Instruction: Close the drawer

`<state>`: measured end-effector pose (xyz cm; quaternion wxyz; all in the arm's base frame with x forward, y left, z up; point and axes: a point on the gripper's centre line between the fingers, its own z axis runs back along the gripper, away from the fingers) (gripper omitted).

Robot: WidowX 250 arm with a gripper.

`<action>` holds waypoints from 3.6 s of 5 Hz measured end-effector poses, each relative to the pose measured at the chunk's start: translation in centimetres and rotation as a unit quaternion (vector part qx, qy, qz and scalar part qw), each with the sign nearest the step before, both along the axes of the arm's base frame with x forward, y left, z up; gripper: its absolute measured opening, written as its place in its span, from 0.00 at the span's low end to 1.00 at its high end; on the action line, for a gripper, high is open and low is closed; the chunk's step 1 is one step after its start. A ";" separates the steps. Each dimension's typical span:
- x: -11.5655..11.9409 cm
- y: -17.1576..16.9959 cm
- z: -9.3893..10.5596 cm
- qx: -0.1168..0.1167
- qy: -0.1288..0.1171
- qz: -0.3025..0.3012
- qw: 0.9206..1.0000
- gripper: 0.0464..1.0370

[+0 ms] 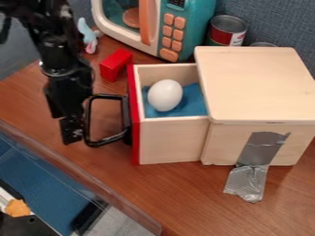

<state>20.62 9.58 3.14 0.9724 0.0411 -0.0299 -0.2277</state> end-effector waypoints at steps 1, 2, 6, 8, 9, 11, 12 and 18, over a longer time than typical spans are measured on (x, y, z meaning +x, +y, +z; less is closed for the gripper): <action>0.6 -1.2 -0.3 0.000 -0.002 -0.005 1.000 0.96; 1.6 -2.2 -1.3 -0.004 -0.002 -0.005 1.000 0.96; 6.8 -3.9 -1.4 -0.017 -0.013 0.002 1.000 0.96; 7.5 -5.3 -0.8 -0.027 -0.010 -0.008 1.000 0.96; 7.7 -6.0 -0.6 -0.031 -0.010 -0.008 0.999 0.96; 8.0 -6.9 -1.5 -0.031 0.000 -0.014 0.999 0.96; 8.1 -6.7 -1.6 -0.024 -0.005 -0.008 1.000 0.96; -2.5 1.6 11.0 -0.039 -0.049 0.122 0.991 0.96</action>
